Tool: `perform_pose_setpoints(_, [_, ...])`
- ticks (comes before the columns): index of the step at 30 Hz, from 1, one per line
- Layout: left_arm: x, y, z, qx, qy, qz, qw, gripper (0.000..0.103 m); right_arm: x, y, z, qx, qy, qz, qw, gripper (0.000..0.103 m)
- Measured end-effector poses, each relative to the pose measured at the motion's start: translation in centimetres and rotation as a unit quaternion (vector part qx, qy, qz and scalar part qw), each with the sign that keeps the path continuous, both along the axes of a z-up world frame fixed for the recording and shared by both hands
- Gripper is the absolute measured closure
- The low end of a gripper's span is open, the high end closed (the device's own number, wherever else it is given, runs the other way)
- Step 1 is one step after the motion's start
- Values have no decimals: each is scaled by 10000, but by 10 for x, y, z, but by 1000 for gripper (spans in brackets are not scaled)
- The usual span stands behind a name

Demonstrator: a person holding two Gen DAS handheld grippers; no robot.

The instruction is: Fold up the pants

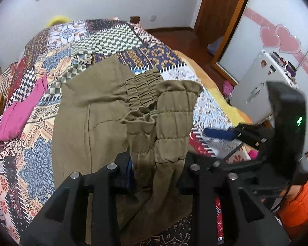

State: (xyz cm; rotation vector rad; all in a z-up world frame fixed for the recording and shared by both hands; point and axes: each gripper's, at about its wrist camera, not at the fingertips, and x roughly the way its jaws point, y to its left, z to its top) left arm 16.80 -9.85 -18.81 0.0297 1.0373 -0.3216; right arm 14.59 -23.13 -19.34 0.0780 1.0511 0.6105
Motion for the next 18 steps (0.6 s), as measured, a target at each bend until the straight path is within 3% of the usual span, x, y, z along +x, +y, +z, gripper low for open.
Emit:
perform_pose_setpoints(1, [-1, -2, -2, -54, 51, -40, 10000, 61, 0, -5, 2, -1, -34, -72, 10000, 42])
perform_pose_setpoints(3, [-3, -3, -2, -269, 136, -81, 9995, 41, -1, -11, 5, -22, -84, -165, 9998, 42])
perform_pose_setpoints(5, [-5, -4, -1, -394, 170, -103, 9990, 40, -1, -19, 9, -38, -138, -286, 9995, 42])
perform_pose_setpoints(8, [-9, -8, 2, -258, 111, -156, 9995, 40, 2, -30, 14, -35, -200, -456, 9988, 42])
perform_pose_setpoints(12, [-14, 2, 16, -600, 91, -108, 9981, 40, 1, -41, 24, -38, -347, -614, 9975, 42])
perform_pose_setpoints(18, [-21, 28, 44, -656, -400, 143, 9969, 36, 4, -39, 49, 39, -674, -646, 9956, 42])
